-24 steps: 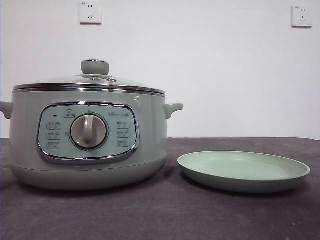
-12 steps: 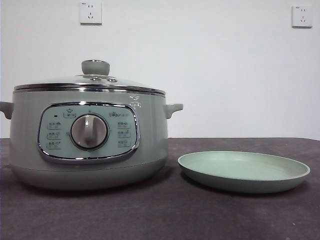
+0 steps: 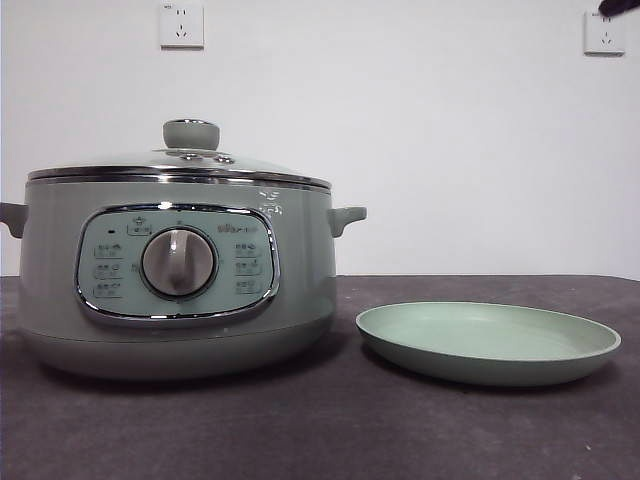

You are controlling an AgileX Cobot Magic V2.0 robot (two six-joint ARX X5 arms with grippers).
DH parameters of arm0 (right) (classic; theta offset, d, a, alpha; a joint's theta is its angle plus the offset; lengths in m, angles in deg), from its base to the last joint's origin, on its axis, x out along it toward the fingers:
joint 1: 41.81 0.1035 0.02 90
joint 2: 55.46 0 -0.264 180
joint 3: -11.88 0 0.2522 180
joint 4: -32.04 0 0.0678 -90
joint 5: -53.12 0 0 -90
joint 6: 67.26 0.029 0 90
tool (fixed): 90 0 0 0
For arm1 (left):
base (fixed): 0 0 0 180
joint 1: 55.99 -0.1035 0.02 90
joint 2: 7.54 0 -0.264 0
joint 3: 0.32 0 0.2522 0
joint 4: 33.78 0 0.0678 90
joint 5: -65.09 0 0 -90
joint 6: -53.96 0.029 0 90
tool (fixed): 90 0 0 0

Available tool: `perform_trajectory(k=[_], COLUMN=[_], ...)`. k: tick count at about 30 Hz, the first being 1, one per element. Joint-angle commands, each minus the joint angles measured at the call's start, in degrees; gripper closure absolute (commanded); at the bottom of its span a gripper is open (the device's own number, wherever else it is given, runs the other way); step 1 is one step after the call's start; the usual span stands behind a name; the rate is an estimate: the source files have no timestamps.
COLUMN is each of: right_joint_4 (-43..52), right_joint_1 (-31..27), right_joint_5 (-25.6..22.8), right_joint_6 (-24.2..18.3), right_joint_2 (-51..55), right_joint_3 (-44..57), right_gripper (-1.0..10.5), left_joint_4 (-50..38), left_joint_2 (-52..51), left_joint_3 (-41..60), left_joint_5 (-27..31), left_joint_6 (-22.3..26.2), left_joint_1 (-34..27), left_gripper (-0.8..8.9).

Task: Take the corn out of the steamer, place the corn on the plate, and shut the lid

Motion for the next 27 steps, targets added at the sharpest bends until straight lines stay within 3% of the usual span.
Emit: perform_trajectory(k=[1,2,4,15,19,27], right_joint_4=[-0.02,-0.02,0.02,0.55,0.55,0.46], right_joint_1=[0.04,0.04,0.04,0.04,0.04,0.04], right_joint_5=[0.07,-0.04,-0.37,-0.31,-0.31,-0.31], right_joint_6=[-1.27,-1.27,-1.2,-0.68,-0.66,-0.66], right_joint_2=[-1.22,-1.66,-2.14,-3.45,-3.5,-3.5], right_joint_3=[-0.11,-0.11,-0.11,-0.09,-0.11,-0.11], right_gripper=[7.7,6.9,6.1,5.9,6.0,6.0], left_joint_4=[0.52,0.46,0.0,-4.74,-4.63,-4.28], left_joint_2=[1.53,2.08,2.67,11.74,18.08,29.16], left_joint_3=[-1.38,-1.68,-1.92,-5.07,-8.98,-14.1], left_joint_5=[-1.03,-0.96,-0.92,0.15,3.98,10.27], left_joint_6=[1.42,1.42,1.31,0.35,1.73,4.68], left_joint_1=[-0.07,-0.07,-0.04,5.2,8.63,13.53], left_gripper=[6.63,5.54,4.69,4.66,4.03,4.04])
